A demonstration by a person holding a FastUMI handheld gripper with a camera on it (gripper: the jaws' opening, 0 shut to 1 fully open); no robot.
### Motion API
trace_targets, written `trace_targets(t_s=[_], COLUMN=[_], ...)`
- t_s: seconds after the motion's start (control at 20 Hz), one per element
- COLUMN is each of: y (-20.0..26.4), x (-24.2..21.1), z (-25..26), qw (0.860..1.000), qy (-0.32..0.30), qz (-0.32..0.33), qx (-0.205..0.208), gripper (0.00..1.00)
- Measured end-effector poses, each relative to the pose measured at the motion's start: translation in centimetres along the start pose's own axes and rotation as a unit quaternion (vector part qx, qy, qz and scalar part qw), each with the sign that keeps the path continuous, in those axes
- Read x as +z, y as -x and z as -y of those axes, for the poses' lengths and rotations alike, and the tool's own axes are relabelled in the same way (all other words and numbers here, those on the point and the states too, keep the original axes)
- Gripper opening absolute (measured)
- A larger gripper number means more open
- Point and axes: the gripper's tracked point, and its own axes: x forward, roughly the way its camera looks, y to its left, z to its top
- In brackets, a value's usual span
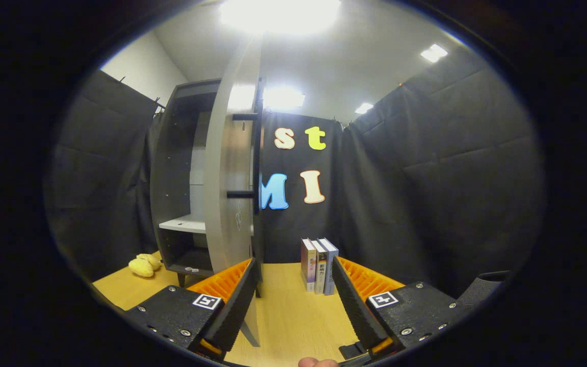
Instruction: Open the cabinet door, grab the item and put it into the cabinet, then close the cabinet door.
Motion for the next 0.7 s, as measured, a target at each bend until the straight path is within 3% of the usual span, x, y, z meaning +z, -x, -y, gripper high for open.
trace_targets(t_s=[0.5,0.7], y=[6.0,7.1], x=[-20.7,-26.2], z=[-10.9,-16.4], qw=[0.994,0.988], qy=[-0.036,-0.029], qz=[-0.107,-0.143], qx=[0.000,0.052], gripper=[0.89,0.89])
